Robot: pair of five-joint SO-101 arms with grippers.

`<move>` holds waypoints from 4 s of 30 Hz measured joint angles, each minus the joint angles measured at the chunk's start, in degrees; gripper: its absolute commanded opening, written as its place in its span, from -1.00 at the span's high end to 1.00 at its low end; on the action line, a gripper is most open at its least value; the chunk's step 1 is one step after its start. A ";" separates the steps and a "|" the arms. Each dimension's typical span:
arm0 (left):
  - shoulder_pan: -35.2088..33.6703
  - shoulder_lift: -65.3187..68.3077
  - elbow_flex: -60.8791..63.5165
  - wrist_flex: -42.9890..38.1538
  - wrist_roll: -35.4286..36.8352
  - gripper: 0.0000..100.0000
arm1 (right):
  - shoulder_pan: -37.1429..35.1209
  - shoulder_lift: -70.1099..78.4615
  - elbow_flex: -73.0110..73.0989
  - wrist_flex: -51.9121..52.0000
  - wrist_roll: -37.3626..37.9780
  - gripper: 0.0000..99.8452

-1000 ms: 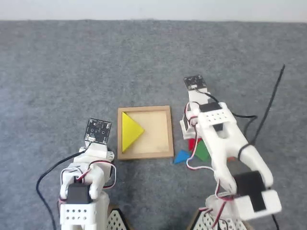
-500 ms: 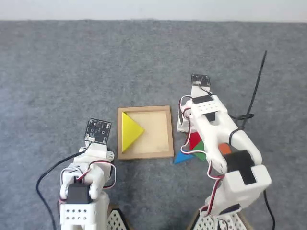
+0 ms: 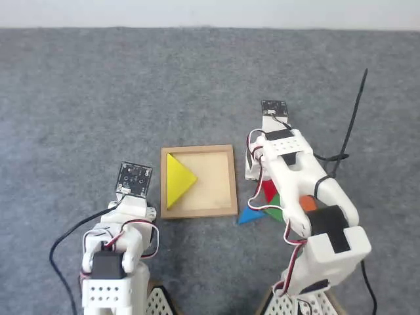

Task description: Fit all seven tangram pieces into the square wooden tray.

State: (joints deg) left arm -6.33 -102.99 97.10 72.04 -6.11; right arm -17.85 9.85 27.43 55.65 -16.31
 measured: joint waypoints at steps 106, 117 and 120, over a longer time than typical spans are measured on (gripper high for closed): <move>0.00 0.00 0.00 0.00 0.00 0.97 | -3.96 -3.69 -0.35 4.31 16.35 0.51; 0.00 0.00 0.00 0.00 0.00 0.97 | -11.34 -14.95 -0.26 7.65 12.31 0.51; 0.00 0.00 0.00 0.00 0.00 0.97 | -11.69 -15.12 1.93 8.35 12.04 0.45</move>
State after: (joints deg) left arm -6.33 -102.99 97.10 72.04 -6.11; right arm -29.54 -5.27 29.36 64.00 -4.26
